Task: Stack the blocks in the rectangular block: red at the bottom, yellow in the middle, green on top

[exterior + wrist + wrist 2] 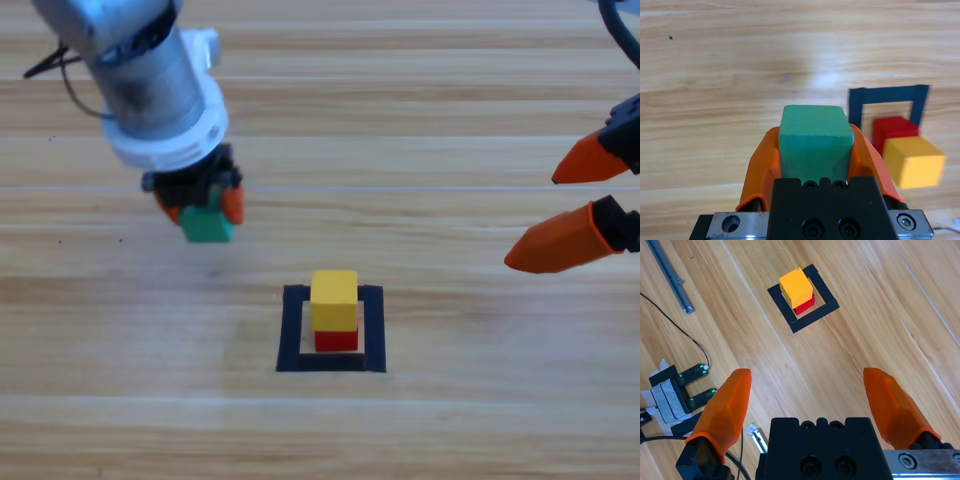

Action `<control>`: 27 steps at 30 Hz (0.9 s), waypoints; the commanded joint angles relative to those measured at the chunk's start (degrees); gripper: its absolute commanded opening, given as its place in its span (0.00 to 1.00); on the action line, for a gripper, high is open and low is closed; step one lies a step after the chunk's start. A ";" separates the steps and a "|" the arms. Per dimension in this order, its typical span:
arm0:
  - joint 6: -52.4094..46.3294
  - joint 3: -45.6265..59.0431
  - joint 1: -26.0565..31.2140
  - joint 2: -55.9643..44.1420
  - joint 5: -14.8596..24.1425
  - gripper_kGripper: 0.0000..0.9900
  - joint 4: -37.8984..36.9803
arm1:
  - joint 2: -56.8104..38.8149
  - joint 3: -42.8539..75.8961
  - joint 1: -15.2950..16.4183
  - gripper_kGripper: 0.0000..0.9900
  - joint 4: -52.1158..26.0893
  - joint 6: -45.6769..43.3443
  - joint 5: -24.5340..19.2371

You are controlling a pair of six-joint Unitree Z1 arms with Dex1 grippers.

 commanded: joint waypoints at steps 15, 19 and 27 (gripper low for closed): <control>-7.89 -25.37 -14.03 13.80 2.34 0.00 19.37 | 1.04 1.74 -2.14 1.00 -0.87 -0.29 0.67; -8.24 -28.80 -14.65 15.20 2.25 0.00 21.48 | 1.04 1.74 -2.14 1.00 -0.87 -0.29 0.50; -9.56 -30.91 -15.27 17.23 2.25 0.00 23.07 | 0.95 1.74 -2.14 1.00 -0.87 -0.29 0.32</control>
